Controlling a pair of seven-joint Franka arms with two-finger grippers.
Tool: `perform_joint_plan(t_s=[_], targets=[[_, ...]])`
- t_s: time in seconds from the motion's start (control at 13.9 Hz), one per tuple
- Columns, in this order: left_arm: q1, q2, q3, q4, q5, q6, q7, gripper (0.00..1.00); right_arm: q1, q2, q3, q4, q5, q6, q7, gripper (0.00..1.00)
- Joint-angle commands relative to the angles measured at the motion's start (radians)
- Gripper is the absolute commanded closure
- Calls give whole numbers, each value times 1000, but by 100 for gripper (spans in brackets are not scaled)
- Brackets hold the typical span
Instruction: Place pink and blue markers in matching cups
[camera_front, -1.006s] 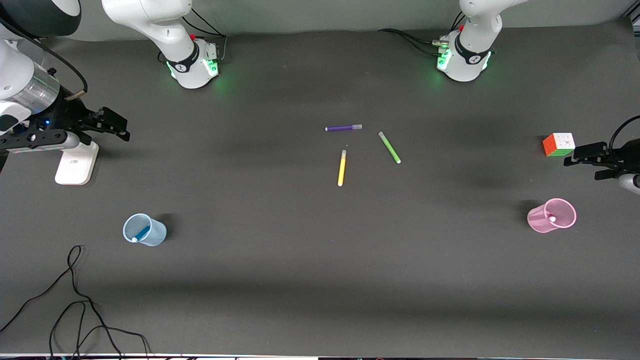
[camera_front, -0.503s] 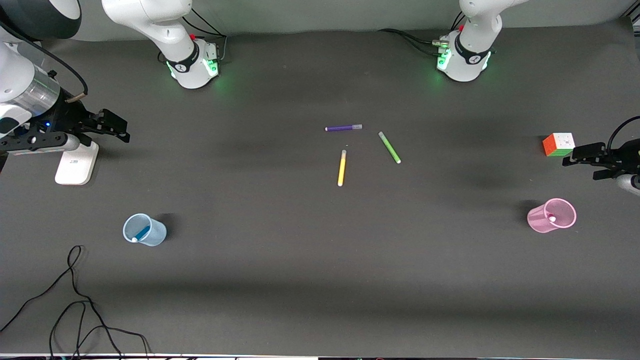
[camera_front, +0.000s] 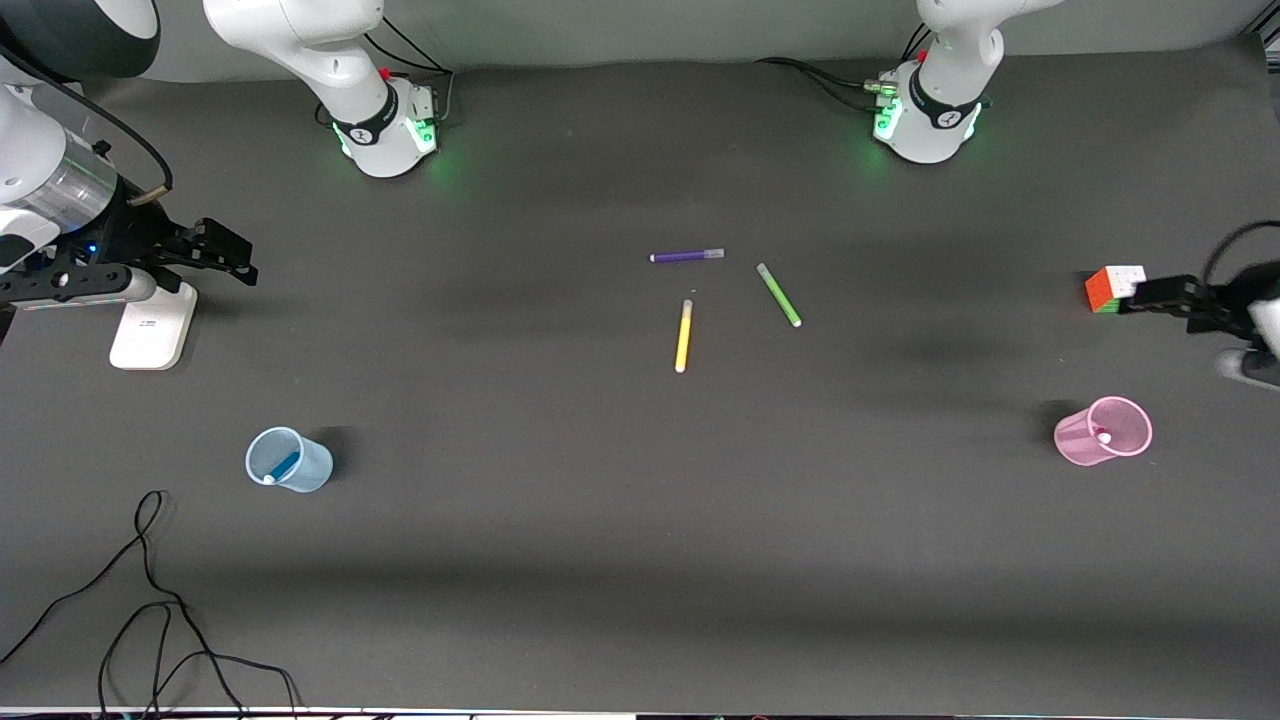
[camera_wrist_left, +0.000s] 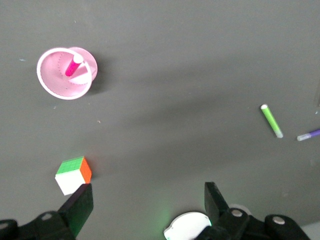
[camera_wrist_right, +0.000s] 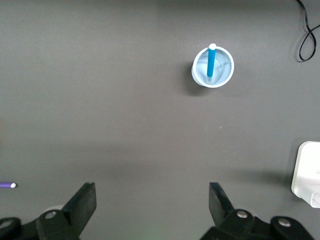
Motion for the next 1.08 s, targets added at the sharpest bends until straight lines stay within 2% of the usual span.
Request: perform_joint_plan(t_s=[0.0,0.79,1.01], targets=[[-105,2,33,77,55,-63,-171,1,-4,-7,1,4,10,10,-5,0],[-99,-7,35,67,48,-42,-168,1,-4,-16,0,1,16,-2,-8,0],[-84,-56,33,9,48,-31,-169,1,-6,-14,-2,4,12,16,-9,0]])
